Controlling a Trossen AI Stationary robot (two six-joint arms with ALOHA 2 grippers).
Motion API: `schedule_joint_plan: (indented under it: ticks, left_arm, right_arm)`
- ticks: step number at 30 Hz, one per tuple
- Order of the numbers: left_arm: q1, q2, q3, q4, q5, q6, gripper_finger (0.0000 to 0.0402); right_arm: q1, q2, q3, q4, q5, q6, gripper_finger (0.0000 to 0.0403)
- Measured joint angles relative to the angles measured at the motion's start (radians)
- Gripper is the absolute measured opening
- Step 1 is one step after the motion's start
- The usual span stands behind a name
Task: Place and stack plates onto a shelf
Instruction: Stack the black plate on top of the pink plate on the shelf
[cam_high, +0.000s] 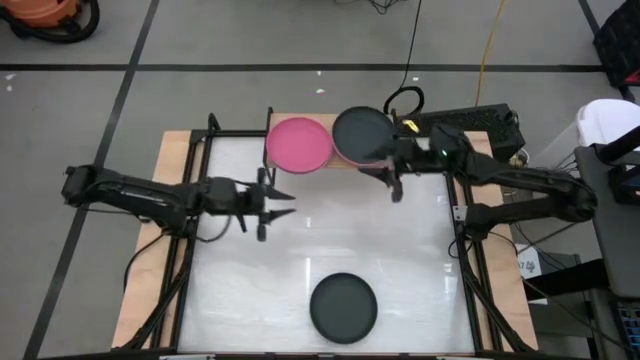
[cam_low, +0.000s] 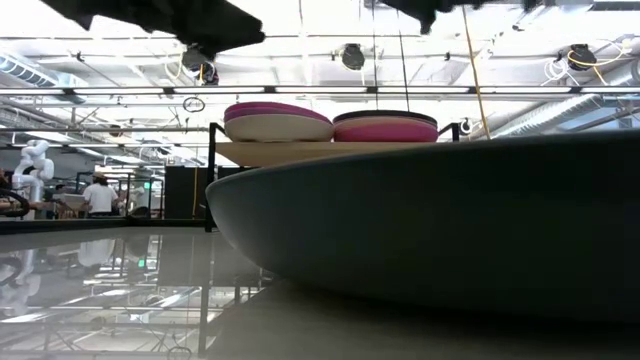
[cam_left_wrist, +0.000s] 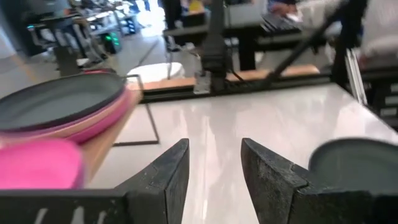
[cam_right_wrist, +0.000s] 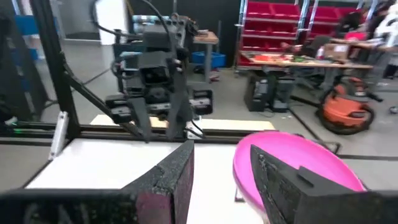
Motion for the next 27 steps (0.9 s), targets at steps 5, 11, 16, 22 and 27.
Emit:
schedule_joint_plan:
  ticks: [5,11,16,22,27]
  left_arm:
    - [-0.044,0.171,0.105,0.001,0.001,0.093,0.0152]
    - [-0.107,0.324,0.215,-0.069,0.064,0.167,0.0152]
    - [-0.182,0.419,0.286,-0.146,0.071,0.237,0.0152]
    - [-0.274,0.515,0.317,-0.157,0.071,0.341,0.0152]
    - [-0.327,0.582,0.317,-0.148,0.070,0.422,0.0152]
  right_arm:
    - [0.046,-0.147,-0.223,0.144,0.052,-0.001,0.0137]
    - [0.073,-0.264,-0.444,0.287,0.058,0.000,0.0137]
    - [0.072,-0.310,-0.589,0.427,0.059,0.053,0.0137]
    - [0.072,-0.327,-0.706,0.595,0.060,0.095,0.0137]
    - [0.072,-0.327,-0.734,0.651,0.060,0.109,0.0137]
